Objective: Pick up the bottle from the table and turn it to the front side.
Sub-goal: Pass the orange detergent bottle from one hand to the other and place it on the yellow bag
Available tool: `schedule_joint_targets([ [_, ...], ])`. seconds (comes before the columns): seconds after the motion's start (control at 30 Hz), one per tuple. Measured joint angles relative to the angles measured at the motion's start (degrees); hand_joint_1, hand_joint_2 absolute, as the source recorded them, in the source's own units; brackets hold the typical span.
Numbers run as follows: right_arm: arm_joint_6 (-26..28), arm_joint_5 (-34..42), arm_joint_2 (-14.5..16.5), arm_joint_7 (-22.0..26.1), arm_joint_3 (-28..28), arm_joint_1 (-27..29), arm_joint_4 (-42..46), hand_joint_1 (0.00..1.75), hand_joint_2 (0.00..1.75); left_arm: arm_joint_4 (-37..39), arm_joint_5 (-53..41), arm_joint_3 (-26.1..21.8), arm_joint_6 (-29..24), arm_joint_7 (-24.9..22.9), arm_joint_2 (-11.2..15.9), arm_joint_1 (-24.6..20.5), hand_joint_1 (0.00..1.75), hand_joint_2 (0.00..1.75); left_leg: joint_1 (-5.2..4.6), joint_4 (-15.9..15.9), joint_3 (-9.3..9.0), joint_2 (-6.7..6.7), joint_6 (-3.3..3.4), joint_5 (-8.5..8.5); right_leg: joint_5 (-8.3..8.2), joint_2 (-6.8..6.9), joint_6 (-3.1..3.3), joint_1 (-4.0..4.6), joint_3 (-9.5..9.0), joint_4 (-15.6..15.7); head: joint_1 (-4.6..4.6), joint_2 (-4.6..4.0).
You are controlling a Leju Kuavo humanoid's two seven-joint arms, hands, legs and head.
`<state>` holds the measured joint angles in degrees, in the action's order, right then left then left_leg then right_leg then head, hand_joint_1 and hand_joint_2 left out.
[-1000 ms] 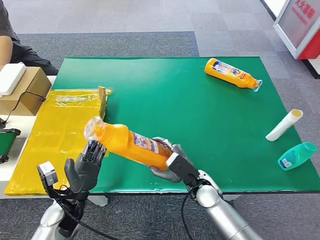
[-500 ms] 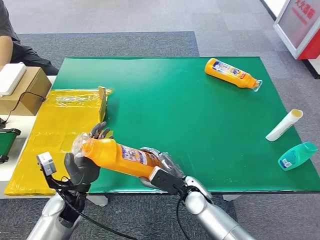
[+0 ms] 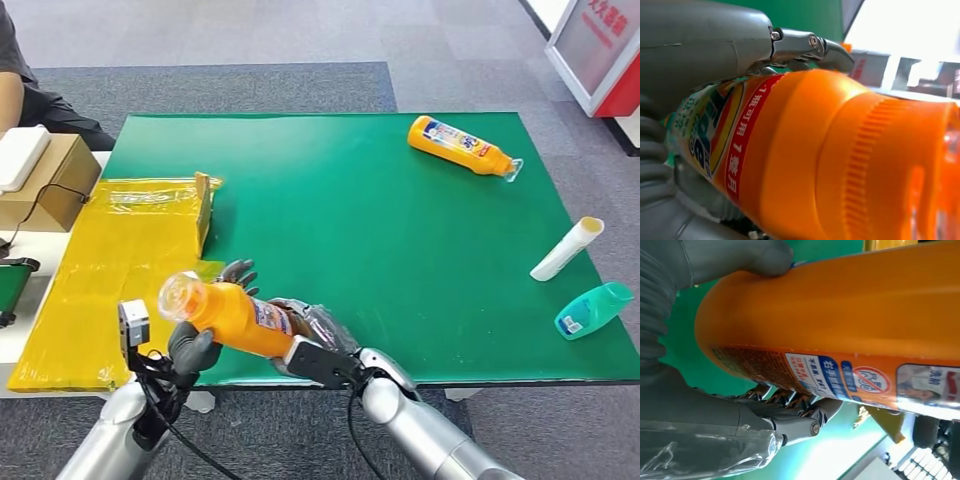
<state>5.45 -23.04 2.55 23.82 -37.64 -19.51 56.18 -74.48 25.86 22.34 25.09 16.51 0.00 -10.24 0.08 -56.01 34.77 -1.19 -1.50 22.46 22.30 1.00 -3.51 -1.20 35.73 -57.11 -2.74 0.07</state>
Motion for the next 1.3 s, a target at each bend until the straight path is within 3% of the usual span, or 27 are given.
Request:
schedule_joint_targets([
  [0.4,0.9,0.3,0.4,0.0,-0.1,-2.7,-1.1,1.75,1.75,2.5,-6.2,2.9,-0.4,1.0,2.8,-1.5,0.00,1.75,0.00,0.0,0.03,0.04,0.03,-0.03,-0.02,0.05,-0.02,0.00,-0.04,0.0,-0.01,0.00],
  [0.8,1.7,-0.2,0.4,-0.3,0.0,-3.6,-1.5,1.75,1.75,3.1,-7.4,3.3,-1.7,1.1,3.6,-1.6,0.00,1.75,0.00,0.0,0.03,0.04,0.03,-0.03,-0.02,0.05,-0.02,0.01,-0.02,0.0,-0.01,0.00],
  [1.3,2.5,-1.5,0.4,-2.1,-0.1,-3.6,-1.6,1.75,1.75,-0.1,-16.6,2.9,-17.7,7.5,1.4,0.8,0.00,1.75,0.00,0.0,0.03,0.03,0.03,-0.03,-0.02,0.04,-0.03,0.00,0.01,0.0,-0.01,0.00],
])
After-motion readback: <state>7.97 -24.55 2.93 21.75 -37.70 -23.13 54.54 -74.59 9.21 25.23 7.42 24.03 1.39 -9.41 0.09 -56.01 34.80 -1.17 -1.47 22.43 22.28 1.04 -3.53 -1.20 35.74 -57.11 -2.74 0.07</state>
